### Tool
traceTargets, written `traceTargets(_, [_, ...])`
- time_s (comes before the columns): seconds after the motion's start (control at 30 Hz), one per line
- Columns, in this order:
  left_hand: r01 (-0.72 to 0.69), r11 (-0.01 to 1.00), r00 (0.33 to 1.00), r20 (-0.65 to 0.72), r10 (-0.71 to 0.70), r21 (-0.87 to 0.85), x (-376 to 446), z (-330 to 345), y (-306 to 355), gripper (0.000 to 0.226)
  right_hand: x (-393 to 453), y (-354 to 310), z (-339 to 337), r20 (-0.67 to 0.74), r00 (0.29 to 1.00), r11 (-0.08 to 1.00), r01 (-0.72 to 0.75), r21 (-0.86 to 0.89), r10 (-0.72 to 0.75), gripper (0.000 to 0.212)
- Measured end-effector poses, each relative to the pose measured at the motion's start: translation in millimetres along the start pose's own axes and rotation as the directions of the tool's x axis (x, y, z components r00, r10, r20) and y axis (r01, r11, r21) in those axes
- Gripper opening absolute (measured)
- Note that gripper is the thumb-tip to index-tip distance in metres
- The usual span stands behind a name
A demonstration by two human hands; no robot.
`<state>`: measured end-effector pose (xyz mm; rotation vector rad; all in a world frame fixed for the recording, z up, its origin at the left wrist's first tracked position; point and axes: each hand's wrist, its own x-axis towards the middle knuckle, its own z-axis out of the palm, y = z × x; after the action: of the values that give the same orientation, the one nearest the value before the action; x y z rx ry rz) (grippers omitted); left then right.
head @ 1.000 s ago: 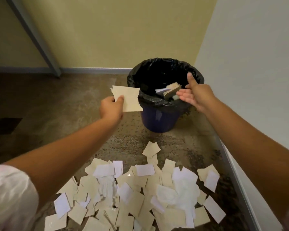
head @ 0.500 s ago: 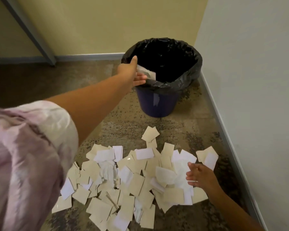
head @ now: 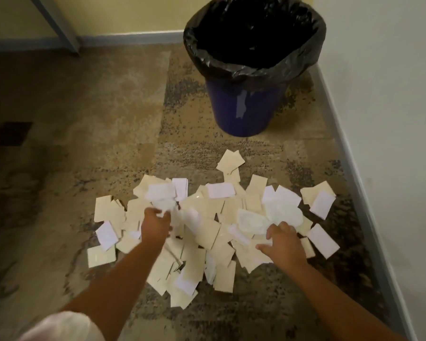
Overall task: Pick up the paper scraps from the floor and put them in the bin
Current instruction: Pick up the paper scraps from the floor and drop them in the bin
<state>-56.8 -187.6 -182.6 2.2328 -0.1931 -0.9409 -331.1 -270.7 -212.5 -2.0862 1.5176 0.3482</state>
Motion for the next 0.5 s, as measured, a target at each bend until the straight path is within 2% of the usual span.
traceTargets(0.1, [0.089, 0.952, 0.996, -0.018, -0.087, 0.292, -13.3, -10.7, -65.9, 0.016, -3.6, -12.1, 17.6, 0.033, 0.999, 0.983, -0.03, -0.181, 0.037, 0.069])
traceTargets(0.17, [0.007, 0.803, 0.998, 0.045, -0.042, 0.596, -24.3, -16.1, -89.7, 0.02, -9.4, -11.9, 29.4, 0.018, 0.999, 0.976, -0.036, -0.213, 0.041, 0.07])
traceTargets(0.2, [-0.047, 0.706, 0.993, 0.108, -0.043, 0.707, -28.3, -17.6, -98.0, 0.027, -12.9, -9.3, 34.6, -0.002, 0.999, 0.971, -0.036, -0.235, 0.036, 0.067])
traceTargets(0.23, [-0.073, 0.661, 0.986, 0.152, -0.062, 0.747, -32.6, -18.5, -103.5, 0.034, -16.5, -6.2, 38.1, -0.023, 0.999, 0.965, -0.035, -0.261, 0.03, 0.064])
traceTargets(0.3, [0.004, 0.729, 0.978, 0.149, -0.145, 0.685, -34.6, -17.4, -116.4, 0.041, -23.0, 0.4, 41.3, -0.064, 0.998, 0.959, -0.045, -0.279, 0.028, 0.063])
traceTargets(0.37, [0.093, 0.83, 0.98, 0.098, -0.175, 0.55, -36.0, -15.0, -122.1, 0.042, -29.4, 4.3, 43.4, -0.095, 0.994, 0.974, -0.078, -0.211, 0.059, 0.067])
traceTargets(0.43, [0.13, 0.893, 0.984, 0.051, -0.168, 0.43, -36.8, -11.0, -124.9, 0.037, -38.5, 5.4, 47.2, -0.078, 0.991, 0.992, -0.115, -0.055, 0.11, 0.071])
traceTargets(0.5, [0.178, 0.924, 0.979, 0.035, -0.202, 0.338, -38.3, -7.3, -125.0, 0.038, -47.1, 3.4, 54.6, 0.009, 0.988, 0.982, -0.154, 0.11, 0.154, 0.07])
